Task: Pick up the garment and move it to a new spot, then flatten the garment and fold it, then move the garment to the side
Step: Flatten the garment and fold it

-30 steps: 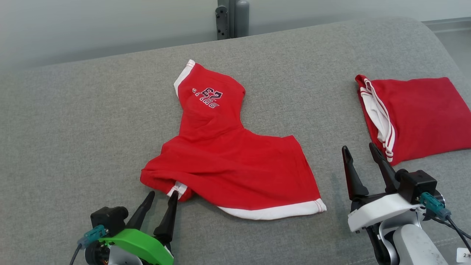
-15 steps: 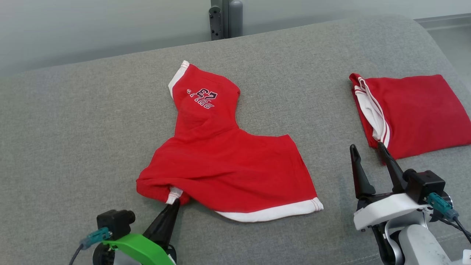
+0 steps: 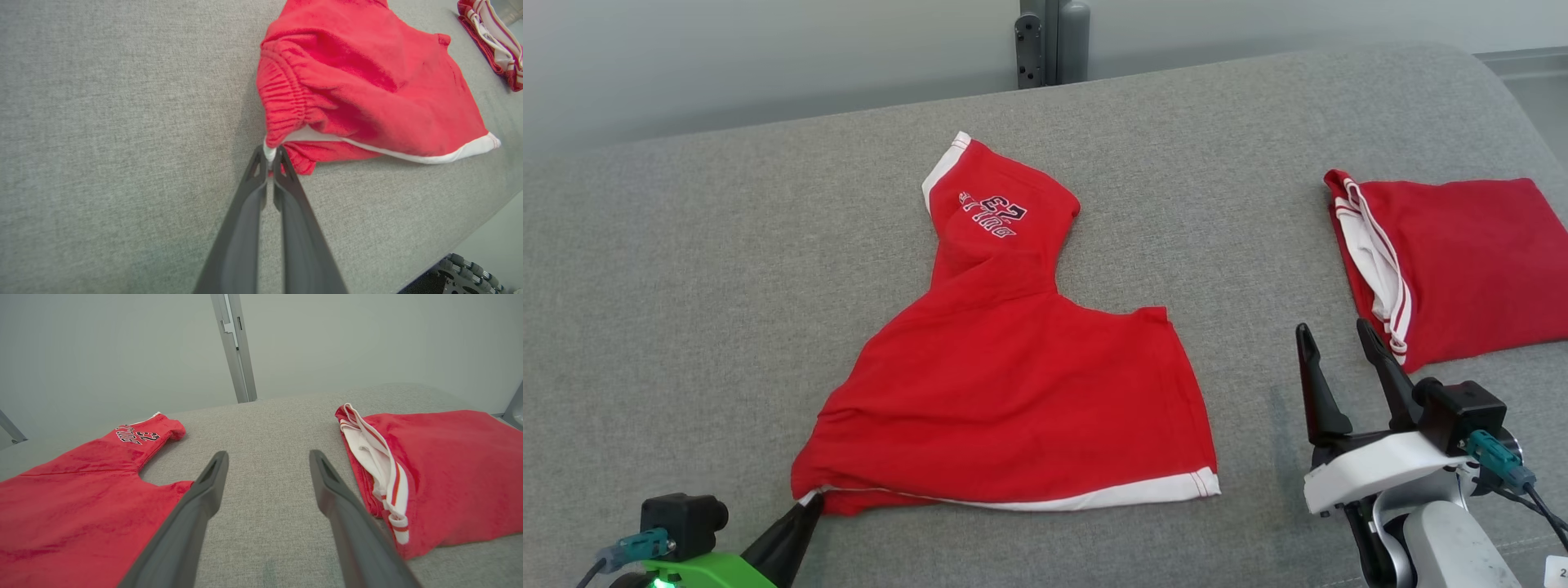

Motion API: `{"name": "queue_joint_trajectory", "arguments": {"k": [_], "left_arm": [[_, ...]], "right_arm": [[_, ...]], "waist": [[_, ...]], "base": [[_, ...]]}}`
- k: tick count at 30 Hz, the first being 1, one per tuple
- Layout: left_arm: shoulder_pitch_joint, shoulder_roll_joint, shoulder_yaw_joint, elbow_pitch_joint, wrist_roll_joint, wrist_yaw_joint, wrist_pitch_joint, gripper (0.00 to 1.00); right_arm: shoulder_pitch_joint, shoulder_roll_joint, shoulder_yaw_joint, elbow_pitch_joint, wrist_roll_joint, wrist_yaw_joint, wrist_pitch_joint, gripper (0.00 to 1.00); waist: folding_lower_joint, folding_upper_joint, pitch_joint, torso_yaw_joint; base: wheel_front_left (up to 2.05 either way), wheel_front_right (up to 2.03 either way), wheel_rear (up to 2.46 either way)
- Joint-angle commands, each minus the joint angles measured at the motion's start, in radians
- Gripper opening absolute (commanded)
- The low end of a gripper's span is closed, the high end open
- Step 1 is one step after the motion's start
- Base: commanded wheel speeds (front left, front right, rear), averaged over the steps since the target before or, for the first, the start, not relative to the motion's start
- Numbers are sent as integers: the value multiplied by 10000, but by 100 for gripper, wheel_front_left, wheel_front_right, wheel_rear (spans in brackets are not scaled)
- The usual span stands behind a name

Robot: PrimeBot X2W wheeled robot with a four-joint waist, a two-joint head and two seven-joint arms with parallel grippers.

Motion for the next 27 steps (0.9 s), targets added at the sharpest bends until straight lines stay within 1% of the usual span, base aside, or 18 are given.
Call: {"name": "queue_joint_trajectory", "arguments": {"k": [1, 3, 4, 5, 6, 10, 13, 20, 23, 27], "left_arm": [[131, 126, 61, 21, -62, 117, 77, 0], [122, 173, 68, 74, -30, 224, 175, 0], [93, 148, 70, 96, -13, 276, 154, 2], [41, 98, 96, 100, 38, 344, 63, 40], [-15, 38, 127, 106, 95, 381, -51, 100], [-138, -250, 258, 157, 247, 546, -716, 100], [-180, -414, 280, 177, 568, 635, -1277, 100], [-371, -742, 443, 198, 1210, 973, -2604, 100], [-477, -872, 452, 254, 1456, 1099, -2953, 100], [-586, -1297, 618, 293, 1893, 1429, -3258, 100]], "right_arm": [[27, 4, 24, 26, 17, -3, -29, 100], [-17, -1, 65, 52, 44, -3, -28, 100], [-38, -13, 74, 59, 45, -3, -29, 100], [-49, -27, 75, 63, 49, -3, -29, 100], [-55, -55, 54, 62, 60, -3, -29, 100], [6, -77, -66, -9, -8, -2, -29, 100], [109, -64, -193, -87, -102, -2, -29, 100], [211, -82, -498, -358, -388, -2, -29, 100], [269, -56, -530, -520, -498, -2, -28, 100], [364, -4, -422, -736, -669, -3, -29, 100]], "waist": [[0, 0, 2, 2], [0, 0, 12, -14], [0, 0, 17, -24], [0, 0, 18, -34], [0, 0, 23, -44], [0, 0, -26, -62], [0, 0, -124, -32], [0, 0, -455, 201], [0, 0, -627, 316], [0, 0, -839, 444]], "base": [[0, 0, 0], [0, 0, 0], [0, 0, 0], [0, 0, 0], [0, 0, 0], [0, 0, 0], [0, 0, 0], [0, 0, 0], [0, 0, 0], [0, 0, 0]]}}
